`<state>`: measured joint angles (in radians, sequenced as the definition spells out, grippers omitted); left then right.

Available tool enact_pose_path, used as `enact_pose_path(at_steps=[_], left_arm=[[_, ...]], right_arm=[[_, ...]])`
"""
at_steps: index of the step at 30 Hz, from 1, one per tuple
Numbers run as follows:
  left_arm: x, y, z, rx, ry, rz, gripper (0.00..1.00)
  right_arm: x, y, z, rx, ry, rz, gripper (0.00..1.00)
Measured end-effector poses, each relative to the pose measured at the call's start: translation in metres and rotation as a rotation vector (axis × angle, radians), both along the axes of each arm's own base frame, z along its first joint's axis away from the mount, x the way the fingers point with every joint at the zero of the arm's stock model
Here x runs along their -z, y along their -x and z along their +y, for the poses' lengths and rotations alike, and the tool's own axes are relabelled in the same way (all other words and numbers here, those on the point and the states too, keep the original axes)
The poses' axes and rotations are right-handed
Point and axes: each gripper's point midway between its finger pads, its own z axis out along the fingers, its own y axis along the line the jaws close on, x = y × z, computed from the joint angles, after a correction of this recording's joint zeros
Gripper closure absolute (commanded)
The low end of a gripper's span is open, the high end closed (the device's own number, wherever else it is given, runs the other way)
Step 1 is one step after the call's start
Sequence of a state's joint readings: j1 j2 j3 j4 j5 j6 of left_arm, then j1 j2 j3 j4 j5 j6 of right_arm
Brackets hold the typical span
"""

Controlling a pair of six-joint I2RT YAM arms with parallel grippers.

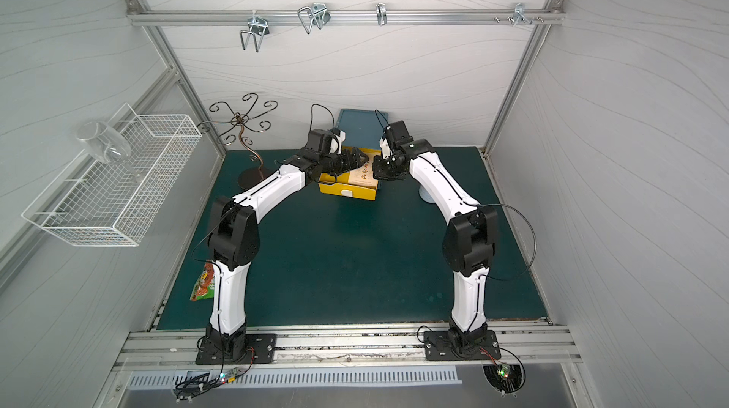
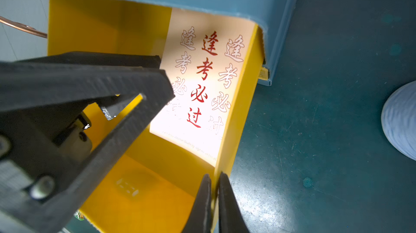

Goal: Take the postcards out of the drawer
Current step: Pick up the postcard from the drawer.

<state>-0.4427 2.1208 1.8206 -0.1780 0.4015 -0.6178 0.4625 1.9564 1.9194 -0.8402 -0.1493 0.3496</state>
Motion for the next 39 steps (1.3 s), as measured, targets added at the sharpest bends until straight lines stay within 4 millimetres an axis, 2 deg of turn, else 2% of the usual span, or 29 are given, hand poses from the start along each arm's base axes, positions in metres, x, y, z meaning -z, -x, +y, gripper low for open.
enact_pose_path(at_steps=[17,39], left_arm=[[-0.006,-0.008,0.001,-0.038,0.096,0.015,0.11],[-0.013,-0.014,0.006,-0.172,0.278,0.148,0.11]], right_arm=[[0.001,0.000,-0.001,0.004,0.004,0.004,0.92],[0.001,0.000,-0.001,0.006,0.008,0.005,0.92]])
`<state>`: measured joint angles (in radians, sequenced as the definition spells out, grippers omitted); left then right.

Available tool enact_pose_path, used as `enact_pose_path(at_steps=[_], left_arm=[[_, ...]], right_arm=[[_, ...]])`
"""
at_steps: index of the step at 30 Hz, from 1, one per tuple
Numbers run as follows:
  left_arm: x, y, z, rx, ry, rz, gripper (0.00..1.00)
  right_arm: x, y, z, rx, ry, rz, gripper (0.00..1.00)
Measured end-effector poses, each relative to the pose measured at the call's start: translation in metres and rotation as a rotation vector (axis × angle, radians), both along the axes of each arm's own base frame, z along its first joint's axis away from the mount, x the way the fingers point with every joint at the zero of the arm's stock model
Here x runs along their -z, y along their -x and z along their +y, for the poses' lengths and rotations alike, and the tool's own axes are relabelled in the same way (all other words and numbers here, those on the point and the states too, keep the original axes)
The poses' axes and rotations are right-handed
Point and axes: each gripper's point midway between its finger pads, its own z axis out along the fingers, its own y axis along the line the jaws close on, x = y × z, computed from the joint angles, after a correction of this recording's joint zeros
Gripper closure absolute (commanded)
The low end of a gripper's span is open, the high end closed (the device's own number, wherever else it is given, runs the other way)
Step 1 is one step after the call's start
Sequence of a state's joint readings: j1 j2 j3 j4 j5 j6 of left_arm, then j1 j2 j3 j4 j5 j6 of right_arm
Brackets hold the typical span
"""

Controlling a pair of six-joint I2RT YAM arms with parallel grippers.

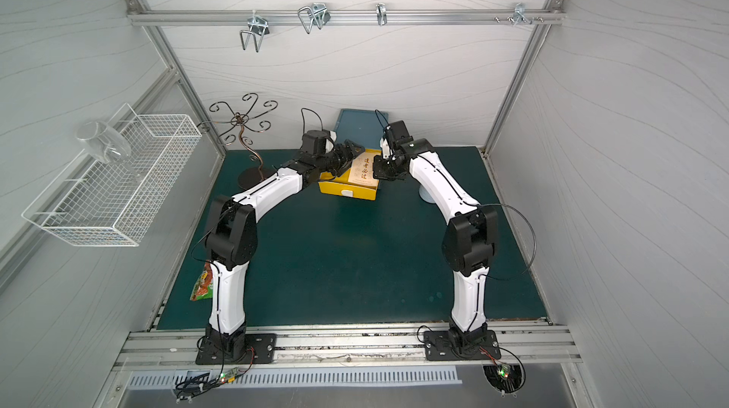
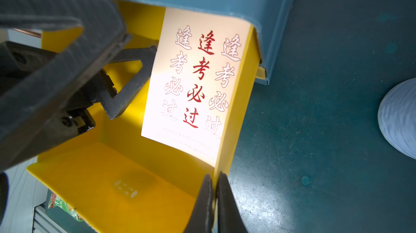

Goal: Take the postcards out of the drawer
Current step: Pick up the postcard from the drawer.

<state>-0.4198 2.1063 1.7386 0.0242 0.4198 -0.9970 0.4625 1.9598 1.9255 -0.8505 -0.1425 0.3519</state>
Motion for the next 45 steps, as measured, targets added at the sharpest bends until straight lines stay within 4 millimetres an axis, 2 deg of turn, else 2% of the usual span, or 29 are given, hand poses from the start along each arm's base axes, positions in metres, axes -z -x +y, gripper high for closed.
enact_pose_path(at_steps=[7,18,31,45], left_arm=[[-0.006,0.008,-0.014,0.019,0.068,0.042,0.15],[-0.006,0.011,-0.018,0.036,0.069,0.043,0.50],[0.003,0.012,-0.011,0.028,-0.008,0.044,0.51],[0.008,0.013,-0.002,0.017,-0.076,0.048,0.83]], right_arm=[[-0.001,-0.003,0.004,-0.012,-0.014,-0.013,0.92],[-0.002,-0.004,0.007,-0.023,-0.024,-0.019,0.90],[0.001,-0.003,0.013,-0.054,-0.035,-0.016,0.80],[0.003,0.000,0.018,-0.069,-0.036,-0.009,0.61]])
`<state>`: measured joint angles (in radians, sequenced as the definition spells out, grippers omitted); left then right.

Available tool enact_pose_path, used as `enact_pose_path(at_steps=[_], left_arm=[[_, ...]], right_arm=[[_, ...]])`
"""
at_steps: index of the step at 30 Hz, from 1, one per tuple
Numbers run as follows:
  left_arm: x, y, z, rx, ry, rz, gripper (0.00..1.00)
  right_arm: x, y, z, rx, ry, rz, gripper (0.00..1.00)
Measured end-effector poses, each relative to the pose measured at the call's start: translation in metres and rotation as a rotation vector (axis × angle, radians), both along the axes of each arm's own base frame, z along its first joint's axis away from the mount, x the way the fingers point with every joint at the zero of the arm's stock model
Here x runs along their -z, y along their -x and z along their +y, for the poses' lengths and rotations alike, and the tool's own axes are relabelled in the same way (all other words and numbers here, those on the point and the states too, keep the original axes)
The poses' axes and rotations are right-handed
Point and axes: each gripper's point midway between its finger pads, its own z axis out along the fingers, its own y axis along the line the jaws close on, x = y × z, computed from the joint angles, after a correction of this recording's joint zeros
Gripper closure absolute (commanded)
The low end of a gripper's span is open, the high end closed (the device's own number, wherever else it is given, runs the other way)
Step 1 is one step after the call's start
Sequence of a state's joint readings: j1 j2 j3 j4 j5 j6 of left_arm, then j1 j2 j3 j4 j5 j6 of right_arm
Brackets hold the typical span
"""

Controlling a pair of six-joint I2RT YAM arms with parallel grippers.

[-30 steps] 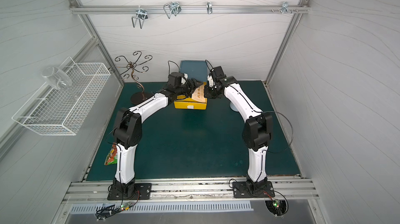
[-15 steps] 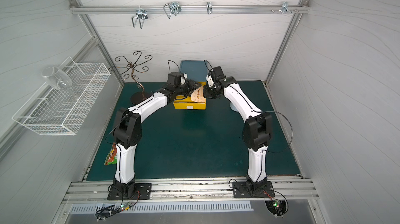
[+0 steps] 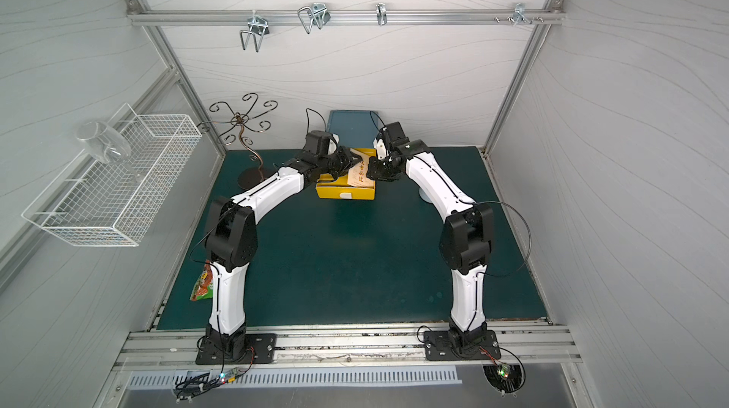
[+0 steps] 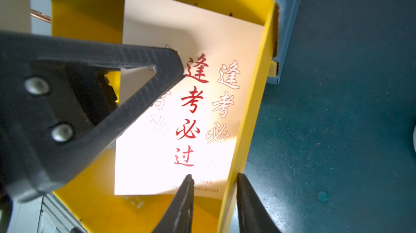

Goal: Take the postcards out of the drawer
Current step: Pick up the postcard from the drawer.

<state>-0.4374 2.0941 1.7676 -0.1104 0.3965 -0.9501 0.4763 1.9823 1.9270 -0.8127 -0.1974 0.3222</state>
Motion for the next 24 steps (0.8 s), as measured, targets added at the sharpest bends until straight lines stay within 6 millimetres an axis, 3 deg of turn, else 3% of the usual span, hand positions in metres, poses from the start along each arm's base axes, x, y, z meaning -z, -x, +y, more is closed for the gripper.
enact_pose_path(at_steps=[8,16,22,24], left_arm=[[0.001,0.001,0.004,-0.004,-0.011,0.010,0.98],[-0.001,0.001,0.010,-0.021,-0.007,0.028,0.98],[-0.011,0.002,0.017,-0.049,0.040,0.059,0.98],[-0.016,0.005,0.018,-0.055,0.066,0.071,0.98]], right_arm=[[-0.004,0.000,0.002,-0.003,-0.004,-0.009,0.52],[-0.019,-0.003,0.002,-0.006,-0.012,-0.038,0.42],[-0.030,-0.006,-0.003,-0.002,-0.009,-0.055,0.19],[-0.035,-0.008,-0.006,0.003,-0.010,-0.062,0.02]])
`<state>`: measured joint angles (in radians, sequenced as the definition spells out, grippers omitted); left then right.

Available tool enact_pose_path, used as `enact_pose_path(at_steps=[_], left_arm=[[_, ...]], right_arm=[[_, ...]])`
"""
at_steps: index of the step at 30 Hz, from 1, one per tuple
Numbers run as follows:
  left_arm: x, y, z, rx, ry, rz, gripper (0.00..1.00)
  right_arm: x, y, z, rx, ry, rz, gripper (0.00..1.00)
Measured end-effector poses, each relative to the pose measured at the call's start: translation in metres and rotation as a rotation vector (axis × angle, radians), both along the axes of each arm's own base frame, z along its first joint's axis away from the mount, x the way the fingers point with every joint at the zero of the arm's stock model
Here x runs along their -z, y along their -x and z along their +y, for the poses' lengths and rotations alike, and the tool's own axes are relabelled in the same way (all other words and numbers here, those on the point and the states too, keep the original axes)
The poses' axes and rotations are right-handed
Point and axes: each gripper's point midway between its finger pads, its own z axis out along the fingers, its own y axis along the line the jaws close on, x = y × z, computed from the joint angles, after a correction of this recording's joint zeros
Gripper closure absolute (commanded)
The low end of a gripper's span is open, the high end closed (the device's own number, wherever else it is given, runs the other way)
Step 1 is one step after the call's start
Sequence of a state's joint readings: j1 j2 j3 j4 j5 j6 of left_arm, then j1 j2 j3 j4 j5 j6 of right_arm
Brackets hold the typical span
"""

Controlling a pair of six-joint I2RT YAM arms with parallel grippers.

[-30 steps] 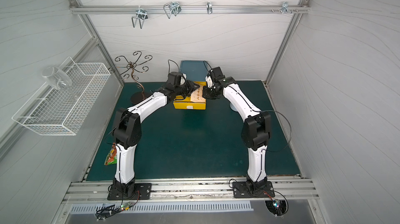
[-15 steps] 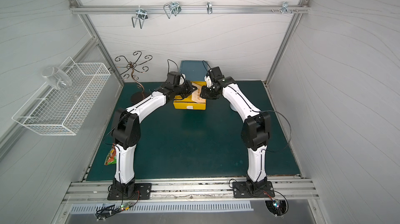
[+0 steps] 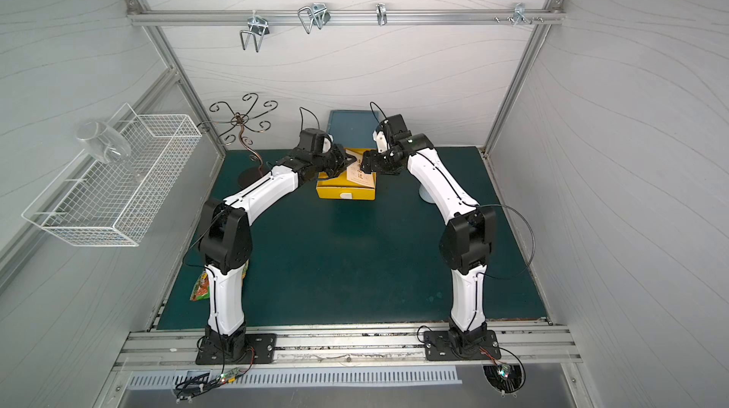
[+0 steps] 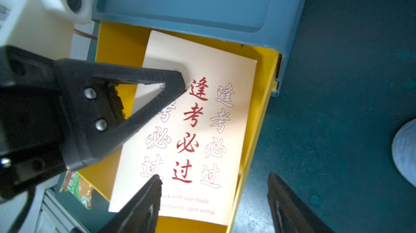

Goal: Take the postcards out of the drawer
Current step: Pick up the postcard from the drawer, then place the postcard at the center of the board.

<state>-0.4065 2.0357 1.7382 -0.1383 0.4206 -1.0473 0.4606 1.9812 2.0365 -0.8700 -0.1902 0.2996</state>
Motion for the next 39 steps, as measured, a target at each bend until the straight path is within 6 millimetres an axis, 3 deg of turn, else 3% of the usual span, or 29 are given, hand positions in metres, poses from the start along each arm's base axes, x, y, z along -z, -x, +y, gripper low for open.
enact_pose_path(at_steps=[5,9,14,18,23,30,36,39], left_arm=[[-0.020,0.005,0.001,-0.002,0.064,0.001,0.98],[-0.036,0.018,0.001,0.017,0.104,-0.009,0.99],[-0.045,0.049,0.007,0.051,0.141,-0.013,1.00],[-0.061,0.077,0.010,0.122,0.157,-0.091,1.00],[-0.088,0.108,0.012,0.217,0.202,-0.265,1.00],[-0.111,0.112,0.003,0.317,0.268,-0.427,1.00],[-0.110,0.111,-0.001,0.348,0.328,-0.412,1.00],[-0.106,0.125,0.005,0.352,0.313,-0.415,1.00]], right_arm=[[-0.019,-0.005,-0.017,0.020,-0.028,-0.025,0.01],[-0.045,-0.003,-0.036,0.024,-0.102,-0.053,0.01],[-0.072,0.019,-0.057,-0.020,-0.290,-0.076,0.01],[-0.078,0.035,-0.068,-0.059,-0.443,-0.078,0.01],[-0.074,0.054,-0.061,-0.142,-0.587,-0.049,0.01],[-0.066,0.072,-0.046,-0.207,-0.680,-0.019,0.05],[-0.069,0.092,-0.029,-0.250,-0.702,-0.012,0.05],[-0.076,0.115,-0.019,-0.292,-0.703,-0.032,0.07]])
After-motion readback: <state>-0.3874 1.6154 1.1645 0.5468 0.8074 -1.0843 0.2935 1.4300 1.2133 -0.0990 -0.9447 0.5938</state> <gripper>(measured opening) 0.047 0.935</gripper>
